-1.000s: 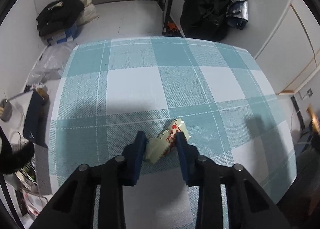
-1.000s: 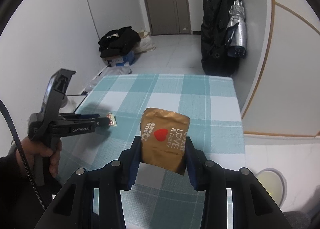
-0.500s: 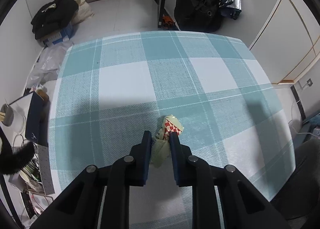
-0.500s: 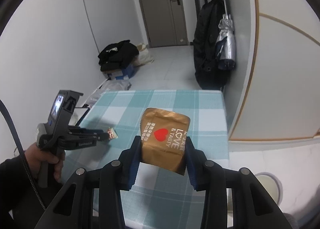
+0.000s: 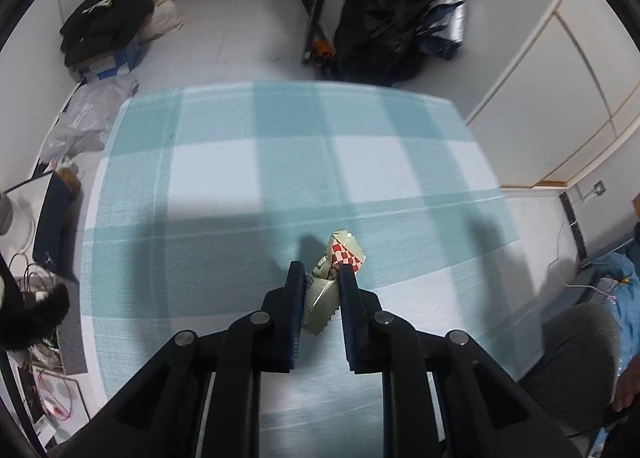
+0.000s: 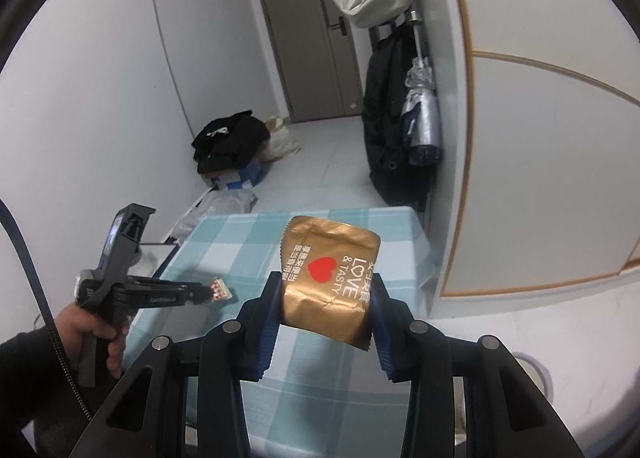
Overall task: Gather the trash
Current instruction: 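Carry candy wrapper in left gripper while right carries gold packet to bin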
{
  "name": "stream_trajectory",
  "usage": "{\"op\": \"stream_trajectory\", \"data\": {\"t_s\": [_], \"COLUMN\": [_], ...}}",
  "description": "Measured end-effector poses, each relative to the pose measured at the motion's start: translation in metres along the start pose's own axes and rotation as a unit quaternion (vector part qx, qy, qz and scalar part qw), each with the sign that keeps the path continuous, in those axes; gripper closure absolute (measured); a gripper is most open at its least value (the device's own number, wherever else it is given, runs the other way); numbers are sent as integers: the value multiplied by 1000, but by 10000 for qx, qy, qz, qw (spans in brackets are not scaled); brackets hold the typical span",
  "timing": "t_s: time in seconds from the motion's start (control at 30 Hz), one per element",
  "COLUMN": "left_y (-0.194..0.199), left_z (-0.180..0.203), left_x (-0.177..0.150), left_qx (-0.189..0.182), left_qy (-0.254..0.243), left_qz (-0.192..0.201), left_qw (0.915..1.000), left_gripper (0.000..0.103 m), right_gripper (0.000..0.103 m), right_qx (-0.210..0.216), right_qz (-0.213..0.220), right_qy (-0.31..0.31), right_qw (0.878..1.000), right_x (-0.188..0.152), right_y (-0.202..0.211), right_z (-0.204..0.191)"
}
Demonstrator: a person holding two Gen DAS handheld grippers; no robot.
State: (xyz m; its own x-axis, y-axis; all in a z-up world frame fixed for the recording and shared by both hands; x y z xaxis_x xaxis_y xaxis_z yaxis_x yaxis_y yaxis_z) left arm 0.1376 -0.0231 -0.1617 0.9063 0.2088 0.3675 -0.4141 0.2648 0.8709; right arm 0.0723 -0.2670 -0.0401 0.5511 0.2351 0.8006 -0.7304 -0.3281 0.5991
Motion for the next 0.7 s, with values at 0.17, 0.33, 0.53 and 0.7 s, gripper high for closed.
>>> {"op": "stream_trajectory", "data": {"t_s": [0.17, 0.33, 0.53, 0.7], "left_y": [19, 30, 25, 9], "left_z": [52, 120, 189, 241], "left_x": [1, -3, -9, -15], "left_qx": [-401, -851, -1328, -1663], "left_qy": [-296, -751, -1166, -1457], "left_qz": [199, 289, 145, -122], "left_qw": [9986, 9931, 9842, 9752], "left_gripper": [90, 90, 90, 90], "right_gripper": [63, 63, 63, 63], "right_qx": [-169, -408, -878, -1151], "right_qz": [163, 217, 192, 25], "right_qy": [-156, -433, -805, -1251], "right_qw": [9996, 9980, 9927, 9854], "right_x": [0, -7, -26, -52], "right_y": [23, 46, 71, 81], "right_z": [29, 69, 127, 176]}}
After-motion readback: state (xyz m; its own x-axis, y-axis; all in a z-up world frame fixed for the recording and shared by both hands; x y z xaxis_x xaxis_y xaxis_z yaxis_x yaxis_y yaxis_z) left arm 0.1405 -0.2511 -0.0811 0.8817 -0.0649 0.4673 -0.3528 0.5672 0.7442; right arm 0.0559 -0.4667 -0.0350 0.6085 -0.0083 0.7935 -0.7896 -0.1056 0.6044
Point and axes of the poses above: each gripper's, at about its wrist camera, not at the fingertips, and y roughly against the way its jaws point, z to its right, x to its top, the point moved 5 cm from there along -y, roughly the way its jaws point, and after that the axes turned 14 degrees about y, right-handed, at the moved point
